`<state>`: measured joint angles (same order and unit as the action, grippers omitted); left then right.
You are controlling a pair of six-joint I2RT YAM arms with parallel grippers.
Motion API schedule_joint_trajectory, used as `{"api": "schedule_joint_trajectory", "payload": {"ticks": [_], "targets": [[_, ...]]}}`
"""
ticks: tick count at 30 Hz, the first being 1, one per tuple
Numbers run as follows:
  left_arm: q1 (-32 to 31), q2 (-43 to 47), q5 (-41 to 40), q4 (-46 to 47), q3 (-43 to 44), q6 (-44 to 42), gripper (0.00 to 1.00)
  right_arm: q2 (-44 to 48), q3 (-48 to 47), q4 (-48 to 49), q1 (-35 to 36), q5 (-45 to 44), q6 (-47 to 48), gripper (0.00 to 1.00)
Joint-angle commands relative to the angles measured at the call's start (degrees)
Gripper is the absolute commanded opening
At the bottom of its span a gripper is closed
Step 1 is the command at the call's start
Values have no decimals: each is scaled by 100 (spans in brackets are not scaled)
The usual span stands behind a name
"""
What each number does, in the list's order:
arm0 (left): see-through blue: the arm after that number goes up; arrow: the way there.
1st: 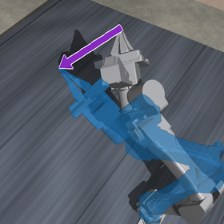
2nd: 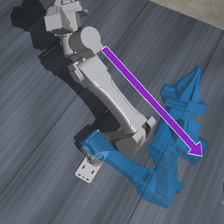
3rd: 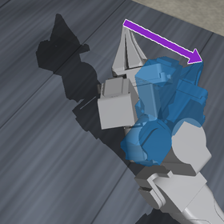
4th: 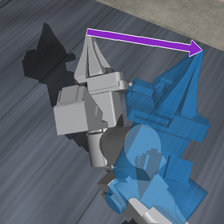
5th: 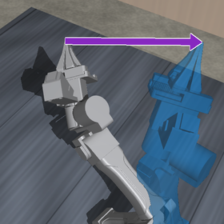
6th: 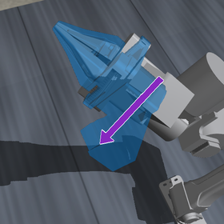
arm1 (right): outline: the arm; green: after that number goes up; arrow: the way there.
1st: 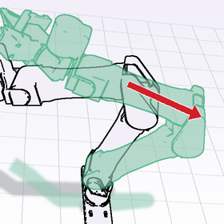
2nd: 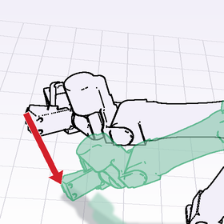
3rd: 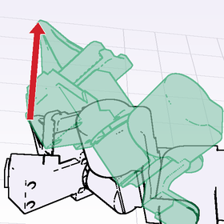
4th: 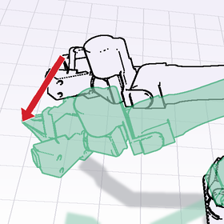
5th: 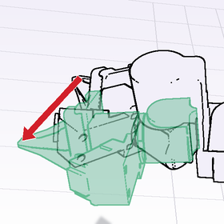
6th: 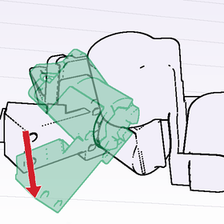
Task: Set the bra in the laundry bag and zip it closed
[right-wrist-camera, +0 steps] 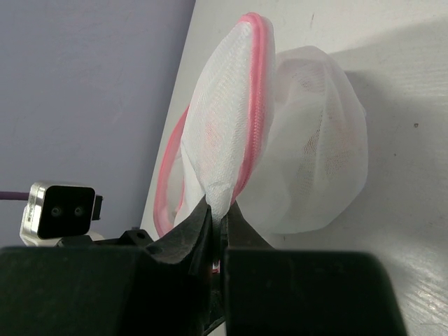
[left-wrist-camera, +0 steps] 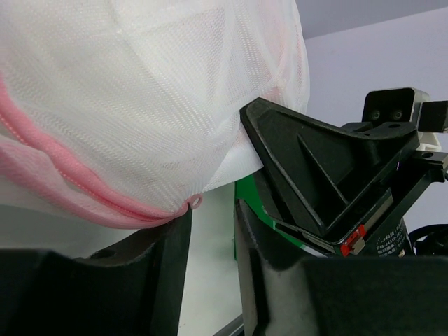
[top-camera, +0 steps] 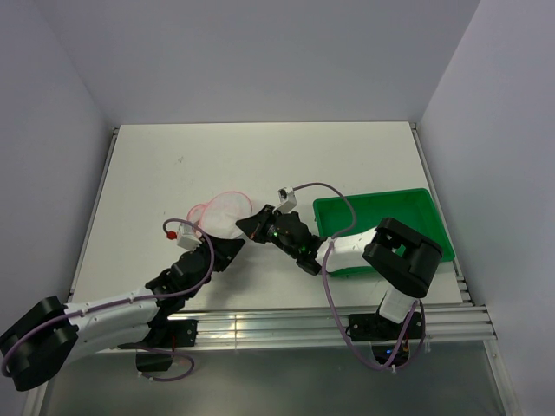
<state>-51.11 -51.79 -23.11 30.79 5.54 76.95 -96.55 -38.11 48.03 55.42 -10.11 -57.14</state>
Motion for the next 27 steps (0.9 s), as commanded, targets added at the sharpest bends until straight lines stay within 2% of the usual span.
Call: {"api": "schedule_joint_trajectory", "payload": {"ticks": [1, 9, 12, 18, 23, 27], "targets": [[-13, -42, -404, 323, 184, -171, 35, 172, 119, 110, 48, -105, 107, 0], [-13, 46, -475, 350, 17, -101, 15, 172, 163, 128, 48, -114, 98, 0], [-22, 177, -475, 218, 9, -83, 0, 172, 163, 119, 39, -140, 116, 0], [-13, 712, -440, -186, -106, -145, 0, 225, 207, 119, -180, -36, 212, 0], [-13, 1293, -308, -668, -308, -224, 0, 93, 32, 110, -725, 1219, 476, 0], [-13, 1829, -281, -1020, -405, -268, 0, -74, -179, 14, -1023, 1871, 652, 0]]}}
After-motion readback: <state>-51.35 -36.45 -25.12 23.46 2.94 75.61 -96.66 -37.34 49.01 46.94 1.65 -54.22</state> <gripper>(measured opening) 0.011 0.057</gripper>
